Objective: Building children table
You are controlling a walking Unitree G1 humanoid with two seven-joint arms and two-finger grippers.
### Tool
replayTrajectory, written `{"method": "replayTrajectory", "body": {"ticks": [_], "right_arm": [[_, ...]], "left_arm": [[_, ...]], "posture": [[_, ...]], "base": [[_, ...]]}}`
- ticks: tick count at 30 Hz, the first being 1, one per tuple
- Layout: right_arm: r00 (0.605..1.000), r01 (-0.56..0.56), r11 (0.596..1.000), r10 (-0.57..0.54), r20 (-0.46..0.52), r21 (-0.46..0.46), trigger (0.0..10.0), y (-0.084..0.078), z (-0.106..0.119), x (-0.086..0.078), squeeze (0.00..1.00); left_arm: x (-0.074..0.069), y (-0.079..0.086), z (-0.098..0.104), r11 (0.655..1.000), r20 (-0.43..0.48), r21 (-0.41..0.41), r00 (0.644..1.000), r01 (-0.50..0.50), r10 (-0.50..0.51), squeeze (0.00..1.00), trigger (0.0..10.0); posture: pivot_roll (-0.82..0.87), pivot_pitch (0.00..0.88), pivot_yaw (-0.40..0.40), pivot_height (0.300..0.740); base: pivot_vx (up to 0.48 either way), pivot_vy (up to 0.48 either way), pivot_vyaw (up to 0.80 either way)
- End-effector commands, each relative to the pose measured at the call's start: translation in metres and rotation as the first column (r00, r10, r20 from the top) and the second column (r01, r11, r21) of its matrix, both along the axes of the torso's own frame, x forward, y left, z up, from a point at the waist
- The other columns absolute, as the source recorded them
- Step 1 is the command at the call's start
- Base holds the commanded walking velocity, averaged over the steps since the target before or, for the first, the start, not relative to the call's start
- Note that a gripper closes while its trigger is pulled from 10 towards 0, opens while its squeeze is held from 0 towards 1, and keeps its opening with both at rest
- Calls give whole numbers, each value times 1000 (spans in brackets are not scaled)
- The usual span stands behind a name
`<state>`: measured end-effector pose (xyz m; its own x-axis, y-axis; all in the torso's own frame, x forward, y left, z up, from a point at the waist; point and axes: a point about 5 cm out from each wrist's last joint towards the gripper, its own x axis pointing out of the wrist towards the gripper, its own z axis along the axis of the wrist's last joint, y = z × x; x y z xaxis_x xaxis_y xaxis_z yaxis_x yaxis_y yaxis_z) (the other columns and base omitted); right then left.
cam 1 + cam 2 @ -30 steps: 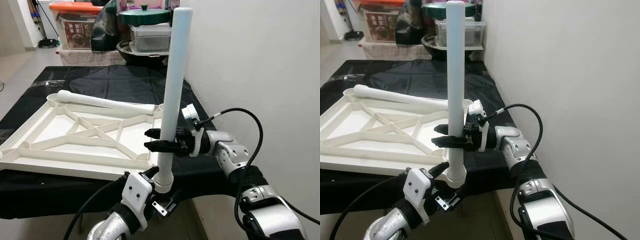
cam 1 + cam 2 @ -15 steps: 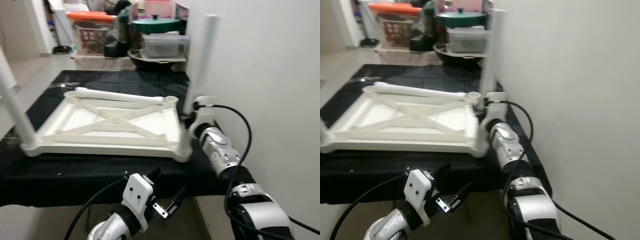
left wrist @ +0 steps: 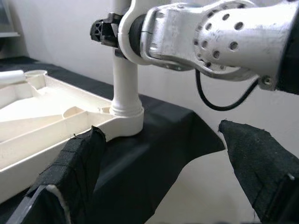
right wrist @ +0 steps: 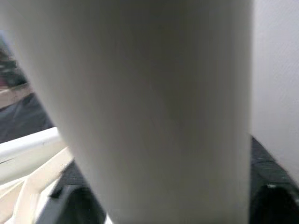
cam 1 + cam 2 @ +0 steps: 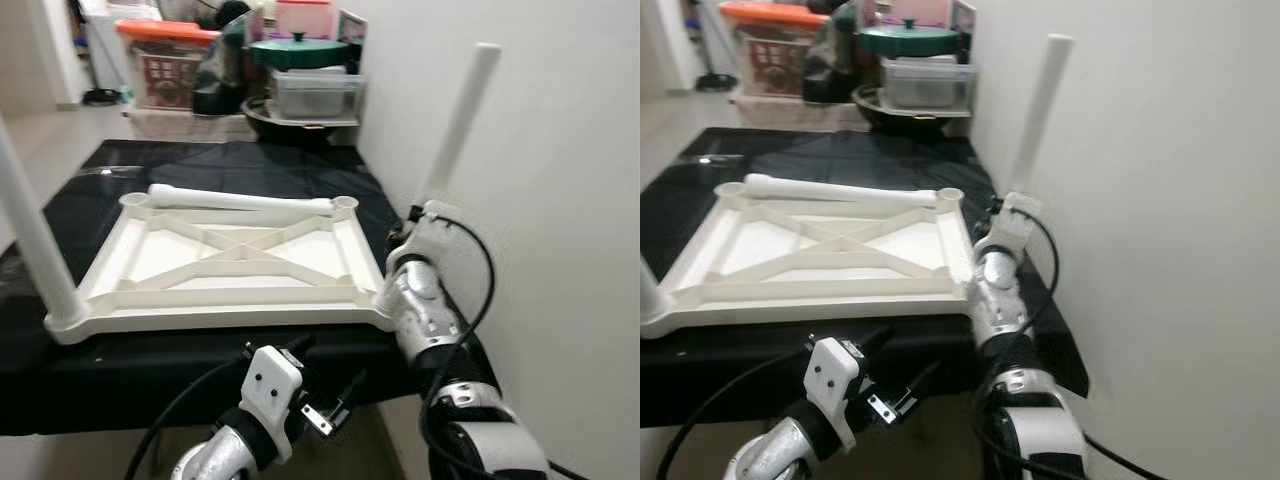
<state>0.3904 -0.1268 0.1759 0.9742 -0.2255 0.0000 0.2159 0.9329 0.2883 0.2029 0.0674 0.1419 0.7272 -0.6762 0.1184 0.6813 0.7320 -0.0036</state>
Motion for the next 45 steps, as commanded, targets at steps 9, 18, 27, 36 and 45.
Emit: {"method": "replayTrajectory", "body": {"ticks": [9,18,27,36,45], "right_arm": [[775,-600,797,600,198,-70,10000,-2,18,-3,0],[139,-982,150,986,97,-117,10000,-4,6,-37,0],[-135,-983,-121,986,95,-141,10000,16,17,-40,0],[-242,-958,-224,967,82,-181,0,30,19,-44,0],[264,-946,264,964,28,-187,0,28,12,-15,0]], "left_arm": [[1,0,-4,1000,-11,13,1000,-2,2,0,10000],[2,0,-4,1000,-7,16,1000,-1,1,0,10000],[1,1,-4,1000,-8,15,1000,0,0,0,10000],[0,0,-4,1000,-11,16,1000,3,-3,0,10000],[-1,0,-5,1000,-15,15,1000,6,-6,0,10000]], "posture": [[120,22,-62,740],[128,22,-62,740],[132,20,-65,740],[139,16,-69,740],[131,10,-69,740]], "base": [[0,0,0],[0,0,0],[0,0,0],[0,0,0],[0,0,0]]}}
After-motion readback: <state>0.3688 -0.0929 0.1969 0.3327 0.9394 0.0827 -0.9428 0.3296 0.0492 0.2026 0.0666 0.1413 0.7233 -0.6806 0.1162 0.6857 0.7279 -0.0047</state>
